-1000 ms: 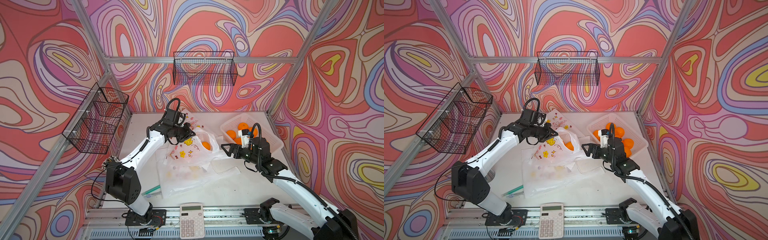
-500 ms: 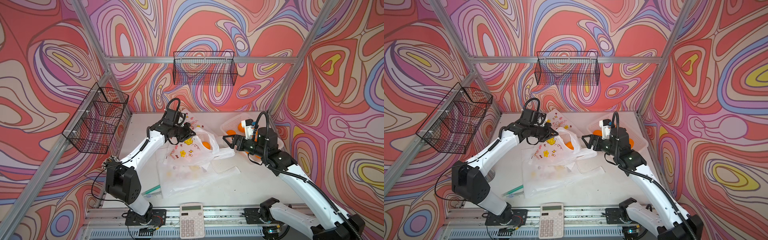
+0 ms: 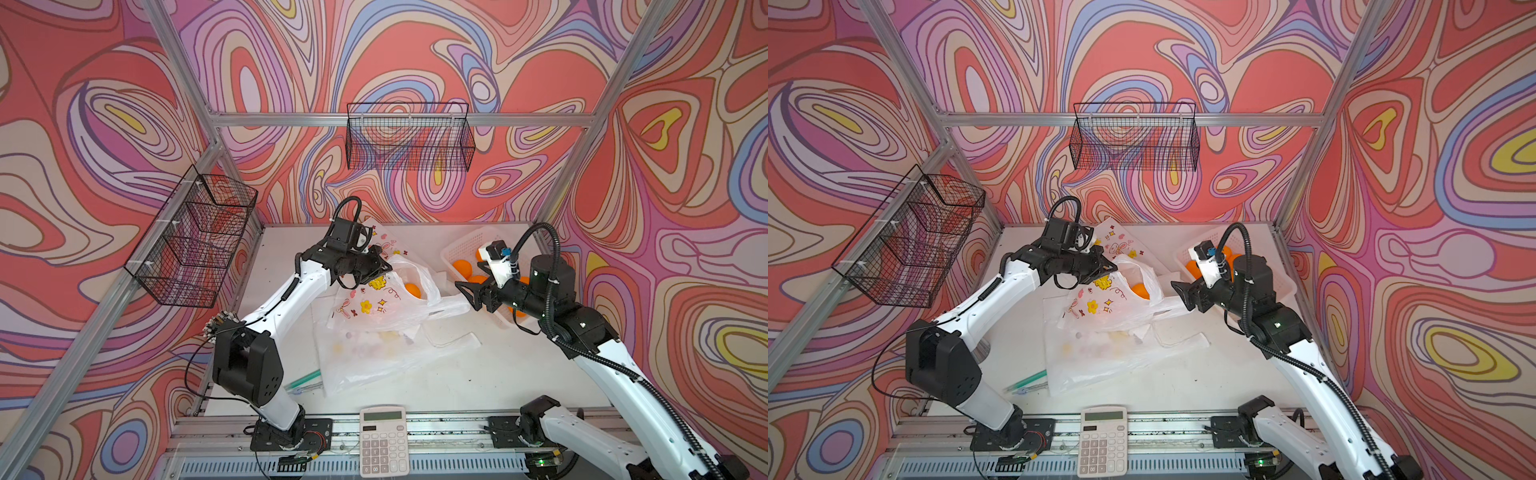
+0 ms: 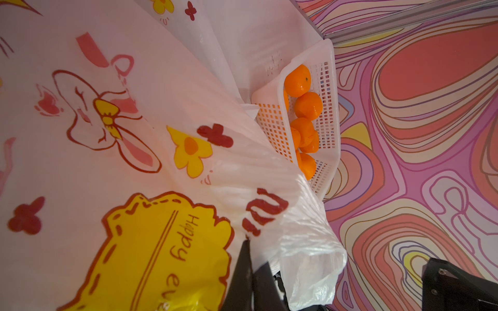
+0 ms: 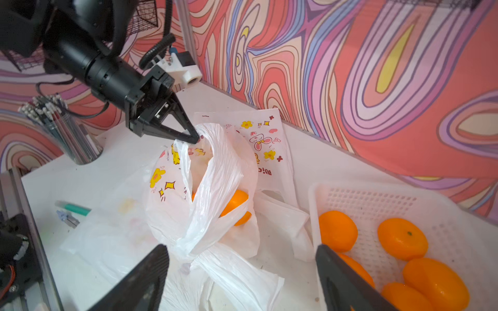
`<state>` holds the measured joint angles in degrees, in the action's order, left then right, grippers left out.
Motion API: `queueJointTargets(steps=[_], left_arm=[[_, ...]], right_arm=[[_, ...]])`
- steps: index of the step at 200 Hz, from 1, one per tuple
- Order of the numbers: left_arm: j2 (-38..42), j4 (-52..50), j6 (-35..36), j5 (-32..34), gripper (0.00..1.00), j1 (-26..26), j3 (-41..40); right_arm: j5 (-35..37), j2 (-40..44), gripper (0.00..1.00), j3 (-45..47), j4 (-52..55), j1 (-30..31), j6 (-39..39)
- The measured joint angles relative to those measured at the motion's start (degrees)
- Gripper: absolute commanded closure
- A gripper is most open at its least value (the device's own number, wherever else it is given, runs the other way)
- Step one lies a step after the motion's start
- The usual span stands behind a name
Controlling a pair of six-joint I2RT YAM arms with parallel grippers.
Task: Place the oranges into plastic bags & tie knots
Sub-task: Adjust the plastic bag.
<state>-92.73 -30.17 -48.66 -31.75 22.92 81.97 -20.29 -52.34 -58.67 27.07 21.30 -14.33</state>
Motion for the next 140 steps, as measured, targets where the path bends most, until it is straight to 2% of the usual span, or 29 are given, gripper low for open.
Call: queueJointTargets(steps=[30, 53, 82, 105, 140], left_arm=[[0.0, -0.02, 0.09, 0.0, 1.0, 0.0, 0.0], [0.0, 0.0, 0.31, 0.0, 1.0, 0.0, 0.0], [-0.11, 0.0, 0.44, -0.13, 1.0, 0.0, 0.0], [-0.39, 0.0, 0.44, -0.24, 1.0, 0.0, 0.0], [-0.85, -0.02, 0.44, -0.24, 1.0, 0.0, 0.0]], right_arm=[[-5.42, 2.54, 0.02, 2.67, -1.14, 1.92, -14.4], [-4.96, 1.57, 0.02, 2.67, -0.52, 6.14, -22.53], [-0.2, -1.01, 0.07, 2.67, 0.92, 12.0, -31.01], [4.92, -3.21, 0.15, 2.67, 1.2, 14.36, -36.96], [13.4, -6.1, 0.21, 2.64, 1.31, 18.47, -44.46]])
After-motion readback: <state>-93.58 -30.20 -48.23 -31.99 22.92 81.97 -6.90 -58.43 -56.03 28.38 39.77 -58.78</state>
